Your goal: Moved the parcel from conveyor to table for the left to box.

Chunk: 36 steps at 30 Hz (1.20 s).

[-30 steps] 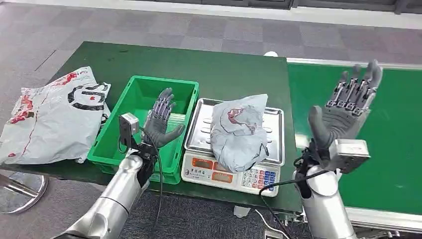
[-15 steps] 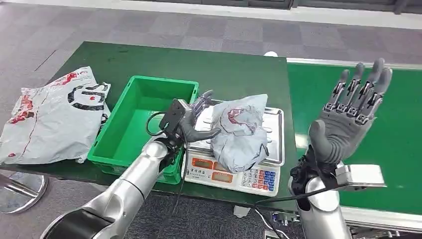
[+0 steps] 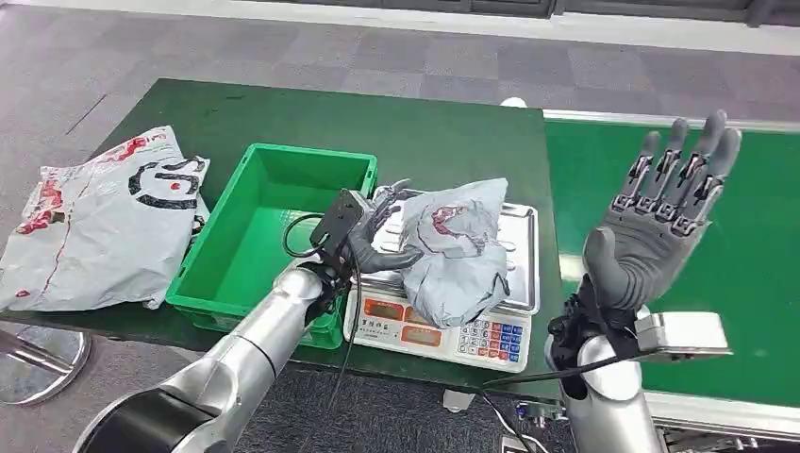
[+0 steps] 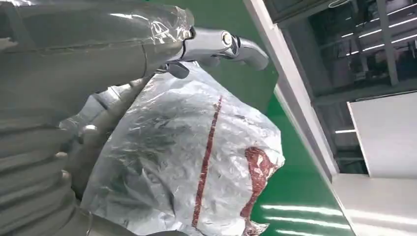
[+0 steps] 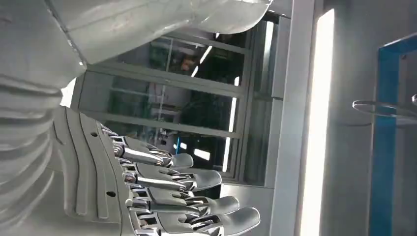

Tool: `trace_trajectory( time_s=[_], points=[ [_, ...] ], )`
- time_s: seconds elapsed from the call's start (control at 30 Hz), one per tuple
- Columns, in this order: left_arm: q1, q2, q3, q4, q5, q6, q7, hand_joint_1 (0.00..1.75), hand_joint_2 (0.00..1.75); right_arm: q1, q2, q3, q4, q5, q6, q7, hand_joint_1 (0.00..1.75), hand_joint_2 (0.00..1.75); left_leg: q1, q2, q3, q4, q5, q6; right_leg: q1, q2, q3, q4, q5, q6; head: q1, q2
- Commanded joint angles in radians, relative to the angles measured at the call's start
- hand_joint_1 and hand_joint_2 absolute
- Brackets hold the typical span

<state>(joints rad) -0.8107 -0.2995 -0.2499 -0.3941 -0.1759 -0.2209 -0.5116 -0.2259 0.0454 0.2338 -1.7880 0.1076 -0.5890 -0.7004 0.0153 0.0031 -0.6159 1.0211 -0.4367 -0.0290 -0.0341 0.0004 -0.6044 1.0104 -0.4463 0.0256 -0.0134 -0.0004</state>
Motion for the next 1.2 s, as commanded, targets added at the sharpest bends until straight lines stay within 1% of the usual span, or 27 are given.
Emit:
trace_trajectory(
  time_s=[0.03,0.13,0.17,0.23,0.27,0.3,0.4,0.43,0.5,0.53,0.57,0.6,0.67,0.7,0.77,0.83,0.9,0.93,1.0,1.07,1.1,1.13,1.17,1.2],
  points=[
    [-0.051,0.012,-0.049,0.073,-0.001,-0.001,0.005,0.00,1.75,-0.029,0.006,0.025,0.023,-0.005,-0.003,0.002,0.00,1.75,0.001,0.001,0.001,0.000,-0.001,0.001,0.001,0.001,0.001,0.000,0.000,-0.003,0.000,0.000],
    [-0.055,0.010,-0.055,0.082,-0.008,-0.005,0.013,0.00,1.75,-0.030,0.009,0.025,0.027,-0.002,-0.001,0.002,0.00,1.75,0.000,0.001,0.001,0.000,-0.001,0.001,0.001,0.001,0.000,0.000,0.000,-0.002,0.000,0.000],
    [-0.059,0.005,-0.085,0.094,-0.040,-0.001,0.031,0.00,1.75,-0.031,0.014,0.023,0.035,-0.002,0.008,0.002,0.00,1.75,0.000,0.001,0.001,0.000,0.000,0.001,0.001,0.001,0.000,0.000,0.000,-0.002,0.000,0.000],
    [-0.058,-0.018,-0.101,0.117,-0.057,-0.025,0.098,0.00,1.75,-0.027,0.027,0.018,0.047,0.011,0.025,0.002,0.00,1.75,0.001,0.001,0.002,-0.001,-0.001,0.002,0.002,0.001,0.002,-0.002,0.000,-0.004,0.000,0.000],
    [-0.053,-0.034,-0.094,0.133,-0.049,-0.044,0.175,0.00,1.75,-0.022,0.035,0.015,0.053,0.027,0.029,0.002,0.00,1.75,0.001,0.000,0.002,-0.001,-0.001,0.002,0.002,0.000,0.002,-0.002,0.000,-0.003,0.000,0.000],
    [-0.046,-0.045,-0.102,0.146,-0.059,-0.028,0.235,0.00,1.75,-0.020,0.043,0.012,0.057,0.033,0.040,0.002,0.00,1.75,0.001,-0.001,0.002,-0.001,0.000,0.001,0.001,-0.001,0.002,-0.001,0.000,-0.002,0.000,0.000],
    [-0.028,-0.050,-0.174,0.158,-0.137,0.051,0.336,0.00,1.75,-0.016,0.056,0.005,0.073,0.051,0.056,0.002,0.00,1.75,0.000,0.000,0.002,-0.001,-0.001,0.001,0.000,-0.001,0.002,-0.001,0.000,-0.002,0.000,0.000],
    [-0.025,-0.048,-0.189,0.161,-0.154,0.055,0.350,0.00,1.75,-0.014,0.058,0.003,0.088,0.058,0.062,0.002,0.00,1.75,0.000,0.000,0.004,-0.003,-0.001,0.002,0.001,0.000,0.004,-0.003,0.000,-0.003,0.000,0.000],
    [-0.016,-0.037,-0.205,0.161,-0.176,0.077,0.356,0.00,1.75,-0.015,0.055,0.011,0.109,0.076,0.069,0.002,0.00,1.75,0.000,0.000,0.003,-0.002,-0.001,0.001,0.001,0.000,0.003,-0.002,0.000,-0.002,0.000,0.000],
    [-0.011,-0.031,-0.222,0.161,-0.198,0.092,0.353,0.00,1.75,-0.015,0.057,0.010,0.116,0.072,0.074,0.002,0.00,1.75,0.001,0.001,0.005,-0.004,0.000,0.002,0.002,0.001,0.005,-0.004,0.001,-0.004,0.000,0.000],
    [-0.006,-0.026,-0.217,0.162,-0.194,0.084,0.346,1.75,1.75,-0.017,0.059,0.011,0.120,0.072,0.076,0.002,0.00,1.75,0.001,0.001,0.005,-0.004,0.000,0.001,0.002,0.001,0.005,-0.004,0.001,-0.004,0.000,0.000],
    [0.009,-0.022,-0.277,0.147,-0.262,0.136,0.312,1.75,1.75,-0.014,0.075,-0.020,0.134,0.069,0.051,0.016,0.00,1.75,0.001,0.002,0.006,-0.005,0.000,0.001,0.001,0.002,0.005,-0.005,0.001,-0.004,0.000,0.000],
    [0.017,-0.029,-0.288,0.143,-0.276,0.150,0.306,1.75,1.75,-0.015,0.071,-0.033,0.143,0.067,0.058,0.016,0.00,1.75,0.001,0.003,0.007,-0.006,0.000,0.002,0.002,0.002,0.007,-0.006,0.001,-0.005,0.000,0.000],
    [0.017,-0.031,-0.297,0.141,-0.288,0.162,0.307,1.75,1.75,-0.014,0.074,-0.044,0.147,0.065,0.064,0.015,0.00,1.75,0.001,0.001,0.005,-0.003,0.000,0.001,0.001,0.001,0.005,-0.003,0.000,-0.003,0.000,0.000],
    [0.015,-0.031,-0.318,0.140,-0.314,0.178,0.317,1.75,1.75,-0.013,0.080,-0.053,0.150,0.065,0.070,0.013,0.00,1.75,0.001,0.002,0.008,-0.007,0.001,0.002,0.002,0.002,0.007,-0.007,0.002,-0.005,0.000,0.000],
    [0.015,-0.030,-0.325,0.138,-0.325,0.187,0.323,1.75,1.75,-0.014,0.083,-0.057,0.153,0.066,0.075,0.012,0.00,1.75,0.000,0.000,0.004,-0.002,0.000,0.001,0.001,-0.001,0.004,-0.002,0.000,-0.002,0.000,0.000],
    [0.018,-0.027,-0.335,0.135,-0.344,0.208,0.331,1.75,1.75,-0.016,0.085,-0.056,0.158,0.068,0.081,0.013,0.00,1.75,0.001,0.000,0.005,-0.004,0.000,0.002,0.002,-0.001,0.006,-0.005,0.001,-0.003,0.000,0.000],
    [0.019,-0.025,-0.335,0.136,-0.344,0.208,0.331,1.75,1.75,-0.016,0.086,-0.055,0.158,0.068,0.080,0.013,0.00,1.75,0.000,0.000,0.003,-0.002,-0.001,0.001,0.001,-0.001,0.004,-0.002,0.000,-0.002,0.000,0.000],
    [0.029,-0.023,-0.310,0.128,-0.325,0.210,0.316,1.75,1.75,-0.016,0.089,-0.055,0.163,0.064,0.083,0.013,0.00,1.75,0.001,0.001,0.006,-0.004,0.000,0.002,0.001,0.000,0.007,-0.005,0.001,-0.003,0.000,0.000],
    [0.036,-0.021,-0.292,0.120,-0.312,0.224,0.278,1.75,1.75,-0.014,0.094,-0.057,0.159,0.064,0.079,0.012,0.00,1.75,0.001,0.001,0.005,-0.003,0.000,0.001,0.001,0.000,0.006,-0.004,0.001,-0.003,0.000,0.000],
    [0.044,-0.021,-0.259,0.101,-0.289,0.279,0.201,1.75,1.75,-0.006,0.096,-0.059,0.147,0.065,0.073,0.011,0.00,1.75,0.000,0.002,0.006,-0.005,0.000,0.002,0.001,0.001,0.007,-0.005,0.001,-0.004,0.000,0.000],
    [0.044,-0.021,-0.259,0.101,-0.289,0.279,0.201,1.75,1.75,-0.006,0.096,-0.059,0.147,0.065,0.073,0.011,0.00,1.75,0.000,0.001,0.004,-0.003,0.000,0.001,0.001,-0.001,0.005,-0.003,0.000,-0.002,0.000,0.000],
    [0.054,-0.021,-0.225,0.076,-0.268,0.375,0.095,1.75,1.75,0.005,0.095,-0.060,0.134,0.063,0.070,0.010,0.00,1.75,0.000,0.001,0.005,-0.004,0.000,0.001,0.001,0.000,0.005,-0.003,0.001,-0.003,0.000,0.000],
    [0.048,-0.022,-0.223,0.084,-0.267,0.374,0.090,1.75,1.75,0.010,0.094,-0.060,0.130,0.062,0.070,0.009,0.00,1.75,0.000,0.000,0.004,-0.002,-0.001,0.001,0.001,-0.001,0.004,-0.002,0.000,-0.002,0.000,0.000]
  ],
)
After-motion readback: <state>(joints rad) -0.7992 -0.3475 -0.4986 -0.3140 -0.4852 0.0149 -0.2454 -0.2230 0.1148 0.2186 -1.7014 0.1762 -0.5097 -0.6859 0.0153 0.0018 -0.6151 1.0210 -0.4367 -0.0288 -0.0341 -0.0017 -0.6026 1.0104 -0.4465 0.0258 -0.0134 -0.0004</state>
